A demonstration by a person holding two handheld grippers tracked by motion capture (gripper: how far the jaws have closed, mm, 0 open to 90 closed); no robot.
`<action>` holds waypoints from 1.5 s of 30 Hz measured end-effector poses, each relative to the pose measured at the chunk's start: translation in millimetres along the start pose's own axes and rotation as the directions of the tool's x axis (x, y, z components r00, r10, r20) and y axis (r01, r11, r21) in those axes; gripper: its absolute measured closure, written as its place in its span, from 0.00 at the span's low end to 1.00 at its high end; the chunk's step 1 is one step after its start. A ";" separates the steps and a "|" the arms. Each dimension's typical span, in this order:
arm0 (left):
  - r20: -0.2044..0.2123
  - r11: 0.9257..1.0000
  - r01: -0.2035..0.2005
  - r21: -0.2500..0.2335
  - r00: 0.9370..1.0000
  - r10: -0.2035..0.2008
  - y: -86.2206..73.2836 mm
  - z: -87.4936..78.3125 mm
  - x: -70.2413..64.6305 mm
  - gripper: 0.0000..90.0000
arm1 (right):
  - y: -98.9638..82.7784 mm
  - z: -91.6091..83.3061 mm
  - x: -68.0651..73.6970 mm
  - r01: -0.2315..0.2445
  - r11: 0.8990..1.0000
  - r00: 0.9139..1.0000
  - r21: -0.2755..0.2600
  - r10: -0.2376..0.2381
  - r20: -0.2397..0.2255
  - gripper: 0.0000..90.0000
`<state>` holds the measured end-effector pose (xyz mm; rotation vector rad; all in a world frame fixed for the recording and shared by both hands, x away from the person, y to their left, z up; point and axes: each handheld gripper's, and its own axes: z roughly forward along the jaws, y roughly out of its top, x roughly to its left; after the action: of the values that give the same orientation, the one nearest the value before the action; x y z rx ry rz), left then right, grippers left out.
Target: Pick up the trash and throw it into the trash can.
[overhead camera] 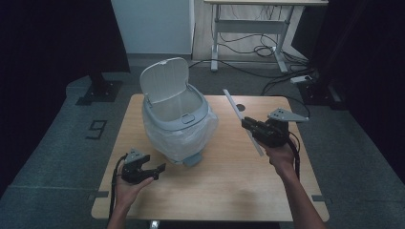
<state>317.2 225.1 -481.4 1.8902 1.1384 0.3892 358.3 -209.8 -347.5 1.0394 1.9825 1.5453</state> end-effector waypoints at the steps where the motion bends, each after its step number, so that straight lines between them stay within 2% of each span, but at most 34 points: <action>1: 0.000 1.000 0.000 0.000 1.000 0.000 0.0 0.0 0.0 0.24 | 3.3 -0.7 0.9 0.001 1.000 1.000 -0.007 -0.001 -0.002 0.89; 24: 0.007 1.000 0.006 0.006 1.000 -0.006 -1.0 1.6 0.6 0.24 | 43.2 4.5 15.7 0.028 0.998 0.999 -0.061 -0.030 -0.036 0.88; 45: 0.010 1.000 0.007 0.010 1.000 -0.007 -1.0 1.4 0.9 0.24 | 64.0 12.1 21.4 0.036 0.995 0.998 -0.090 -0.040 -0.048 0.89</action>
<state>318.0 225.3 -483.1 1.8941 1.1422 0.3702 372.6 -179.1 -287.9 0.9312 1.9352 1.6378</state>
